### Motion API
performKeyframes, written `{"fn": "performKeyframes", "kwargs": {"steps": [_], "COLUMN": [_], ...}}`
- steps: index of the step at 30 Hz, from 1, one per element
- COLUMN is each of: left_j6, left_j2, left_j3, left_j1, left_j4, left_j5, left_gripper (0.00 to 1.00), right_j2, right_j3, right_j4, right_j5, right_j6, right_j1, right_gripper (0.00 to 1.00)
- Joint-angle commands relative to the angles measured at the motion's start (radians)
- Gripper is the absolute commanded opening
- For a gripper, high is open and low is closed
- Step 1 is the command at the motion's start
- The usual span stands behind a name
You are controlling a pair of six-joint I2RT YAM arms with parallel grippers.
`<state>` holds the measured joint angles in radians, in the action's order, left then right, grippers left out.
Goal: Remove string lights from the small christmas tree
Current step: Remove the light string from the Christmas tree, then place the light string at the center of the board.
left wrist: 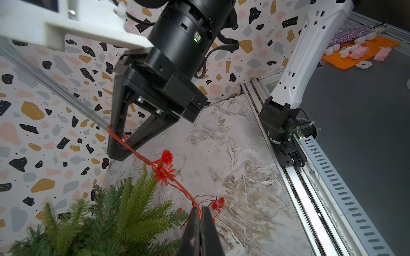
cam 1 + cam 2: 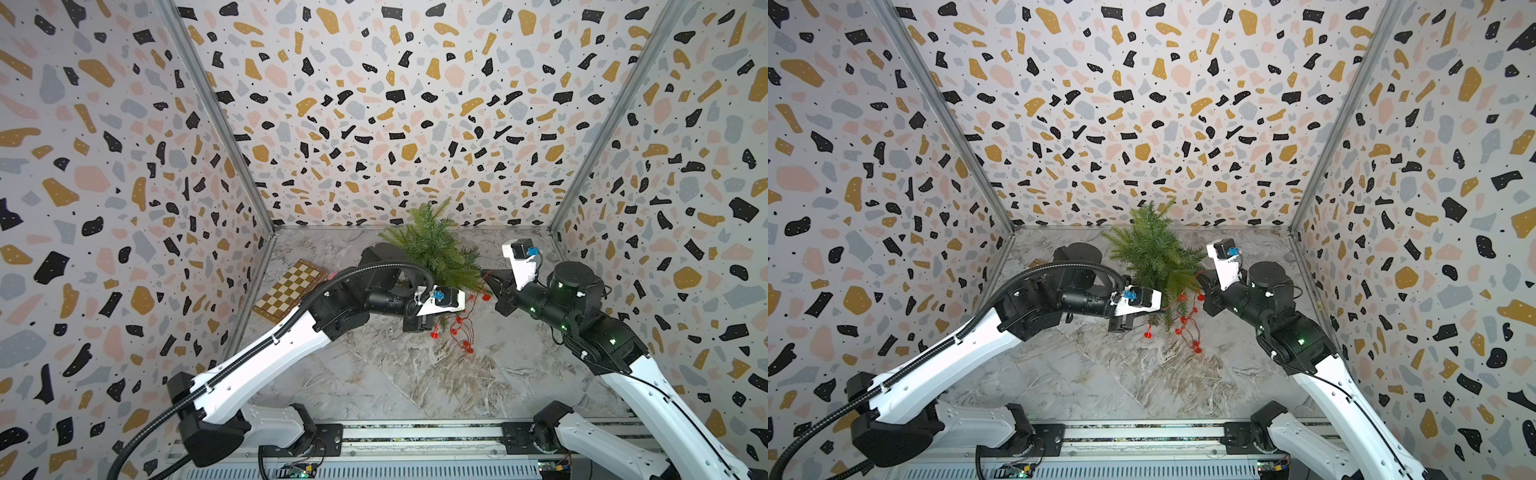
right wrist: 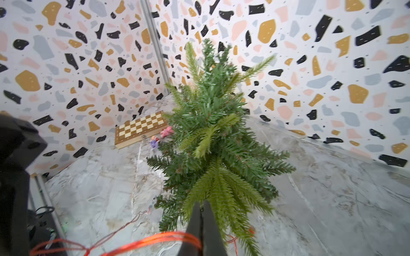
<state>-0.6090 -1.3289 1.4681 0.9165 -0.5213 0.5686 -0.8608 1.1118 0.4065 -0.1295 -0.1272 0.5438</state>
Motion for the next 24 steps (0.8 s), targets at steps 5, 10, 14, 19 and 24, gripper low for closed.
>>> {"fn": "performKeyframes", "kwargs": {"steps": [5,10,14,19,24], "left_j6": [0.075,0.125,0.153,0.175,0.215], "left_j2": [-0.091,-0.154,-0.195,-0.171,-0.113], "left_j3": [0.060,0.074,0.085,0.062,0.019], "left_j1": [0.069,0.088,0.095,0.095,0.094], "left_j4": [0.161,0.231,0.256,0.260,0.230], "left_j5": [0.023,0.019,0.001,-0.097,-0.187], "left_gripper": [0.00,0.08,0.33,0.49,0.56], "right_j2": [0.066,0.079,0.086,0.063,0.005], "right_j3": [-0.005,-0.010,-0.019,-0.050,-0.046], "right_j4": [0.061,0.085,0.091,0.080,0.094], "right_j5": [0.219,0.285,0.289,0.218,0.246], "right_j6": [-0.018,-0.022,-0.011,-0.024,-0.038], "right_j1": [-0.025,-0.078,-0.159,-0.237,-0.341], "right_gripper": [0.00,0.00,0.00,0.00,0.00]}}
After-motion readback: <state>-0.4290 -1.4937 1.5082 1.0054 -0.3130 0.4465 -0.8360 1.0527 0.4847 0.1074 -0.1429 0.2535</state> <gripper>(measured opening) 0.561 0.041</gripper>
